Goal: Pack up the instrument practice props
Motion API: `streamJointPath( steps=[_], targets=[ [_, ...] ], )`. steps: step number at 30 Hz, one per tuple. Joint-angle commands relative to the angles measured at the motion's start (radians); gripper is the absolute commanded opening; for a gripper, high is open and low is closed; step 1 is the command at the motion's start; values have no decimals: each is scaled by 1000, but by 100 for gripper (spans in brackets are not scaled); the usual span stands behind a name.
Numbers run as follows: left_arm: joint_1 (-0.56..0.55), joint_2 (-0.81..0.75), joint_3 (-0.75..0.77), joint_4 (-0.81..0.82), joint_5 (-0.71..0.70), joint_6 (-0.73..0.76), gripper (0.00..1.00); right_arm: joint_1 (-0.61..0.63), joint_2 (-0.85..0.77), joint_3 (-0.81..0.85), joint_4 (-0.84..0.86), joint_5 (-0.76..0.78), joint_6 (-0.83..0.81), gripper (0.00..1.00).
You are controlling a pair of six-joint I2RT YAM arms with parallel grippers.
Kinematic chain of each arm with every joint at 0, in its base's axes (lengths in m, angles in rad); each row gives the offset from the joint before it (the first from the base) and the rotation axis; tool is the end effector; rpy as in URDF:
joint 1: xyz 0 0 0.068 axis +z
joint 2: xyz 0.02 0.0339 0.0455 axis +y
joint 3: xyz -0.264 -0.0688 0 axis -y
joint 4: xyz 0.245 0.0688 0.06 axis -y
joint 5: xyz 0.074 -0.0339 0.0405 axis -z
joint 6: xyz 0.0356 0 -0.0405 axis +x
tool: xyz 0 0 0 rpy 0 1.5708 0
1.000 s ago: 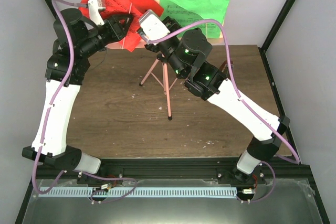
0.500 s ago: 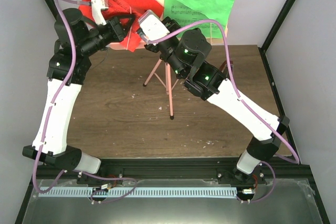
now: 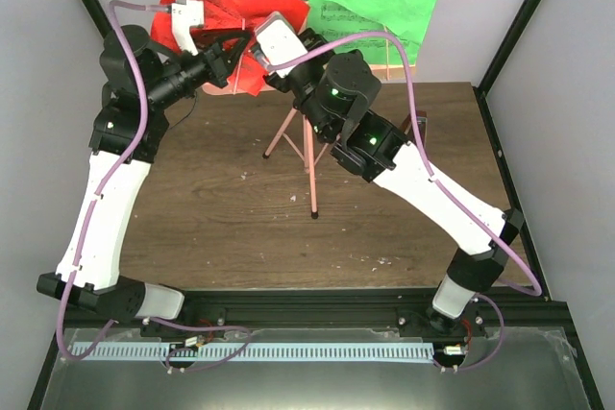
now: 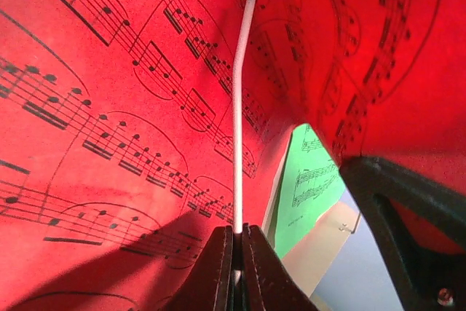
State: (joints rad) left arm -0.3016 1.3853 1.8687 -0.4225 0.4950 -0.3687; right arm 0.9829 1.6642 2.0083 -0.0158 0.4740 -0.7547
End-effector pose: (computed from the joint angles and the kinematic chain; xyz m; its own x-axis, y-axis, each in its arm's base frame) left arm 0.2485 -0.0950 0.5464 -0.2032 -0.2689 -0.9415 0.6871 0.6459 -0.3328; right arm 0.2104 0.2864 0.5496 0.4733 -0.3889 -0.7904 -0.2423 0.8052 -0.5413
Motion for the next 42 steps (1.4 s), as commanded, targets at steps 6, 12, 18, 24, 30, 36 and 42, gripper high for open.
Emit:
streamJointPath(
  steps=[6,12,18,24,30,36,42],
  targets=[
    [1,-26,-11,35,15,65,0,-4,19,101,14,88,43,1],
    [1,-28,-17,28,-24,31,0,-5,-31,147,-30,6,184,1],
    [1,-32,-56,17,-53,13,0,-5,-138,116,-43,-149,346,1],
    [1,-32,-71,22,-66,-8,0,-5,-246,38,9,-243,403,1],
    [1,-28,-75,21,-72,-23,0,-5,-376,-65,95,-258,438,1],
    [1,-32,-83,33,-75,-36,1,-4,-482,-108,52,-261,434,1],
    [2,-61,-69,11,-84,-5,52,-4,-577,-105,-147,-320,557,1]
  ],
)
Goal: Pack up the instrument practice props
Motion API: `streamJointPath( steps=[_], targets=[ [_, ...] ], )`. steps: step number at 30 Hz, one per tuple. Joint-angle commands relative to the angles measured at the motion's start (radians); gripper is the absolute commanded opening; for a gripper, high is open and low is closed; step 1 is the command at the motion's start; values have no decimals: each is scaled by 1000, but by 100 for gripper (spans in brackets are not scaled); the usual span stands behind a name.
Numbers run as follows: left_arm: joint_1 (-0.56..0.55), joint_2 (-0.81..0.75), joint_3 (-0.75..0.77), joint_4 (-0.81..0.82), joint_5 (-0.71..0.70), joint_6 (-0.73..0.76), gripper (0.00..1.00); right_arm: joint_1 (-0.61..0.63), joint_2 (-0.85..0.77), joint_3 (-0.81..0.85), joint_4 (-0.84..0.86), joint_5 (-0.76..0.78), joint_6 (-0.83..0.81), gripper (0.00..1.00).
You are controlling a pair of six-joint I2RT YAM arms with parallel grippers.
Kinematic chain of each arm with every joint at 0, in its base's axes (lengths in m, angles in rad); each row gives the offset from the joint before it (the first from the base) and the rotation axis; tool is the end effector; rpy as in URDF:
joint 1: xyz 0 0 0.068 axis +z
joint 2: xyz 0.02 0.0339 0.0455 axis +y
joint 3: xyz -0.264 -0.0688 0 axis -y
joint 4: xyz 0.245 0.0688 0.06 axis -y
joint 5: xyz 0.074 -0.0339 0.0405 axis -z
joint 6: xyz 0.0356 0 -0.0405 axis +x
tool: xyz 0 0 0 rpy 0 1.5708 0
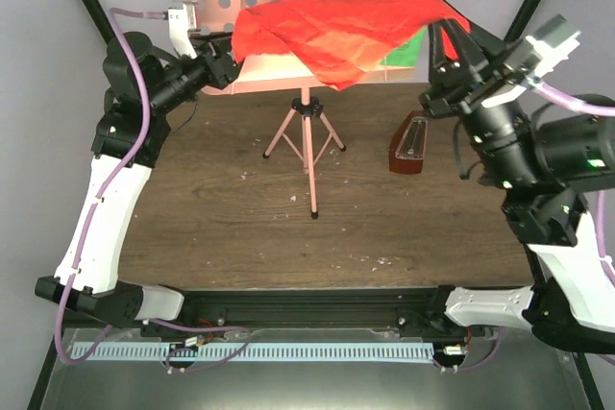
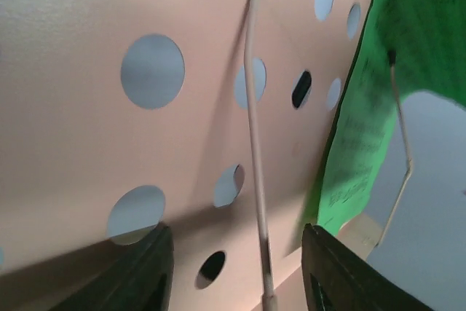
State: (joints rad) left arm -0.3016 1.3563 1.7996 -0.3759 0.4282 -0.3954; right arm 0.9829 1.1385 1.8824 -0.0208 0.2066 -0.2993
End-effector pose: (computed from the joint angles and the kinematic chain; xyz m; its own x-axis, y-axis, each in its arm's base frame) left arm 0.2492 -0.0930 0.5379 -0.1971 -0.3056 -0.9315 0.6392 0.6804 -0.3585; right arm 0.0785 0.1047 0.6353 0.5657 0.3284 -0.7565 -0.5885 0.8033 -0.0914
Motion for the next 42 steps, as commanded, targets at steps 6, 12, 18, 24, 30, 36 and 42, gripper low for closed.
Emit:
streamJointPath(
  steps=[6,12,18,24,30,36,42],
  targets=[
    [5,-178,-86,-88,-27,94,75,-4,-130,-29,-379,-98,233,1],
    [5,-425,-396,-62,51,160,78,-4,-182,-173,-565,-115,357,1],
    [5,-701,-735,55,239,51,79,-4,-237,-488,-621,-115,522,1],
    [4,-858,-1026,272,422,-189,82,-6,-286,-716,-540,-207,657,1],
    [3,-892,-1189,423,491,-296,84,-10,-261,-728,-526,-287,676,1],
    [3,-843,-1202,477,575,-316,85,-31,-212,-683,-550,-329,671,1],
    [2,-859,-1183,401,545,-264,85,-147,-140,-713,-632,-355,703,1]
  ],
)
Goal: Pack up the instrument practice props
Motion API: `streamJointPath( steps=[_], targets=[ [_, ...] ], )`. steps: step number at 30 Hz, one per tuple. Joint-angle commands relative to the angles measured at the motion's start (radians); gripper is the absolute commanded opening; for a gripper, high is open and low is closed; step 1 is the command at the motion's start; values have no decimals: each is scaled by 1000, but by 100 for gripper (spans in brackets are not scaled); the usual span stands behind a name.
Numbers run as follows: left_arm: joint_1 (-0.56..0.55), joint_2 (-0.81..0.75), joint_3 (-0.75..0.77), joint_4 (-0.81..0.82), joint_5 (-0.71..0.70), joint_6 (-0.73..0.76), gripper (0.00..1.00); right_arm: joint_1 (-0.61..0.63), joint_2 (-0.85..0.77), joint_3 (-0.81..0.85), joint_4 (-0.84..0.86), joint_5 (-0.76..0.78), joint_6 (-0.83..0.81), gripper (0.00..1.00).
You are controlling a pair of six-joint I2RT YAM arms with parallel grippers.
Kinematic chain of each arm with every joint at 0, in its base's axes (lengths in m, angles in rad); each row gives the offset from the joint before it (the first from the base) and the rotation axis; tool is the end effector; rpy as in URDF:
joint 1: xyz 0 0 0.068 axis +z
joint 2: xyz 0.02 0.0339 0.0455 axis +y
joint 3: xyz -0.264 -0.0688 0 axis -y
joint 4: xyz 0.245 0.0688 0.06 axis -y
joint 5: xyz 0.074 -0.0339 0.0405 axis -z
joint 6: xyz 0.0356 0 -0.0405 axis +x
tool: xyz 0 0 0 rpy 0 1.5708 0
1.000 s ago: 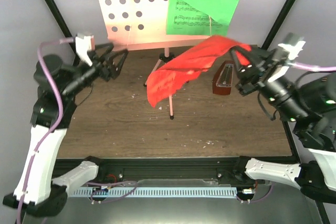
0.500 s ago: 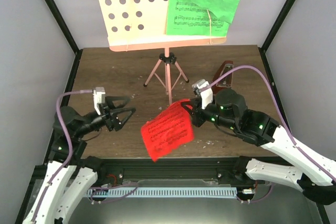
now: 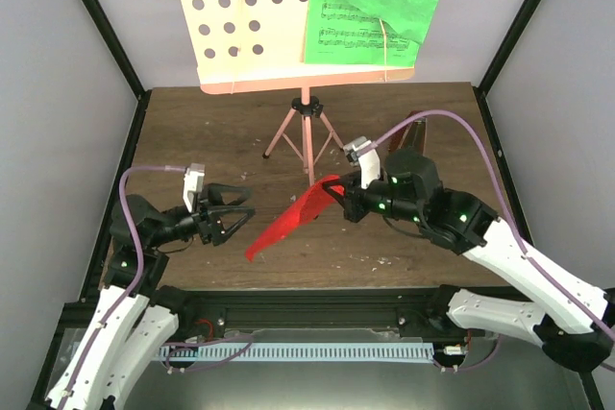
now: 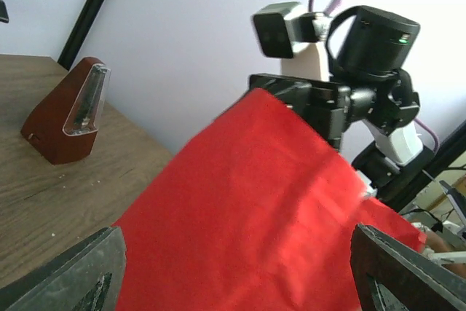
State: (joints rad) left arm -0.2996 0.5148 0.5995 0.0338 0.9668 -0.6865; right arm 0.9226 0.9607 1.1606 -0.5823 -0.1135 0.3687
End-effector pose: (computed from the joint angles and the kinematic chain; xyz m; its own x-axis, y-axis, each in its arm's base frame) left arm 0.1087 -0.0642 0.3351 -0.5138 -0.2180 -0.8297 0.8052 0.2110 -0.5541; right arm 0.1166 0.1606 0.3965 -0.5185 -0.0915 -0.8502 -0.7168 0.5886 0.3738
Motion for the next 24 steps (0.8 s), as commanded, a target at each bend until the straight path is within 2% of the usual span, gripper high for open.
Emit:
streamJointPath(
  steps=[1,13,18,24],
  targets=[
    [1,-22,25,-30,-7,43,85,-124,45,-10,-79,-49,37,1],
    [1,-25,69,-234,-101,176,85,-466,114,-321,-31,-143,69,1],
    [1,-18,79,-294,-143,222,85,-485,140,-387,-94,70,117,1],
    [1,6,71,-284,-154,226,85,-486,144,-433,-108,234,174,1]
  ],
)
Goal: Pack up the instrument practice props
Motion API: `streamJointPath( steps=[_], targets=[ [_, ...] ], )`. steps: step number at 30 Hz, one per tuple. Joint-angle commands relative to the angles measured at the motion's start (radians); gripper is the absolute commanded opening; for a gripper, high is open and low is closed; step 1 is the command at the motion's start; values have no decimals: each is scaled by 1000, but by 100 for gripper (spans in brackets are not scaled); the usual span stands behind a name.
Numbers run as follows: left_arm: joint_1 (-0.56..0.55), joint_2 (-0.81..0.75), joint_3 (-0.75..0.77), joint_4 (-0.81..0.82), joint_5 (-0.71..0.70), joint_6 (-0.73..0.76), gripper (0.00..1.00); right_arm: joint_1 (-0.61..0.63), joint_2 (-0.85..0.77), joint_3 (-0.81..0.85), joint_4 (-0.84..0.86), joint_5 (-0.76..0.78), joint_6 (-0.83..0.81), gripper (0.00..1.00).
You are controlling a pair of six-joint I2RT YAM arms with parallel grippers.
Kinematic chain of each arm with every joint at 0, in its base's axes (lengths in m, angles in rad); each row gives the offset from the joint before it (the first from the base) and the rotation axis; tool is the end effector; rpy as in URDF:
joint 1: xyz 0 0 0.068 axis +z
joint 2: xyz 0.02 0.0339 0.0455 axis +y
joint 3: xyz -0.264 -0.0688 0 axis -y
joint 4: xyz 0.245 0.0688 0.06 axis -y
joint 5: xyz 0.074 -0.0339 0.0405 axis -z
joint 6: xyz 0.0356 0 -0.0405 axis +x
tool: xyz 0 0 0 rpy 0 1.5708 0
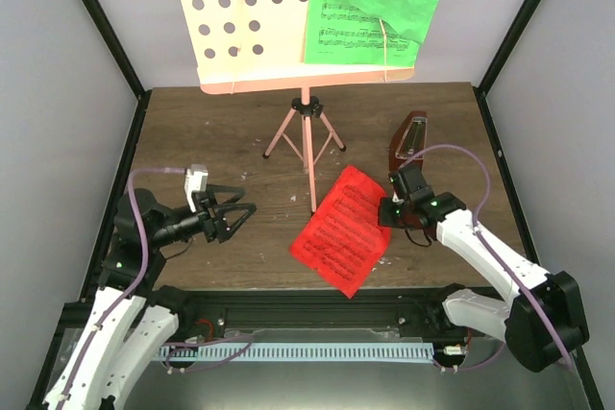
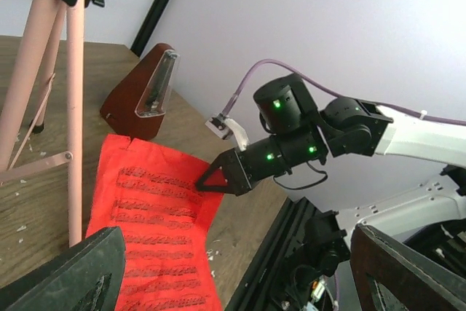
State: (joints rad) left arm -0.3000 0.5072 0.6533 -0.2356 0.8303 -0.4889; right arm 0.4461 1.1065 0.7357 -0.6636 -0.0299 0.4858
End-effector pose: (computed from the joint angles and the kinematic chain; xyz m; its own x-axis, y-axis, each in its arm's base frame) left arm 0.1074 -0.0607 0.3280 -0.4989 -0.1773 -0.8483 0.7560 0.3896 -0.5260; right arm 0.1871 0.0906 0.2225 -0.8935 0.0900 -0.4399 -0.0315 0.9647 0.2613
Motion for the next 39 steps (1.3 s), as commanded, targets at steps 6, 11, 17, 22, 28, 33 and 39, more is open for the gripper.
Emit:
streamJointPath(
  steps=[6,11,17,22,28,33,39],
  targets=[
    [1,18,29,-48,-39,53,85,-16,20,0,4,260,90,1],
    [1,14,42,-91,-54,74,85,-64,42,-35,30,312,113,1],
    [1,1,45,-131,-89,94,85,-212,-102,-179,173,147,145,1],
    [1,-1,40,-131,-99,88,85,-336,-102,-206,171,73,136,1],
    [0,-5,44,-158,-132,88,85,-356,-48,-197,124,88,198,1],
    [1,-18,50,-186,-163,91,85,-356,-98,-221,130,99,224,7],
    [1,-19,61,-230,-263,85,85,-356,-228,-210,90,186,279,89]
  ],
)
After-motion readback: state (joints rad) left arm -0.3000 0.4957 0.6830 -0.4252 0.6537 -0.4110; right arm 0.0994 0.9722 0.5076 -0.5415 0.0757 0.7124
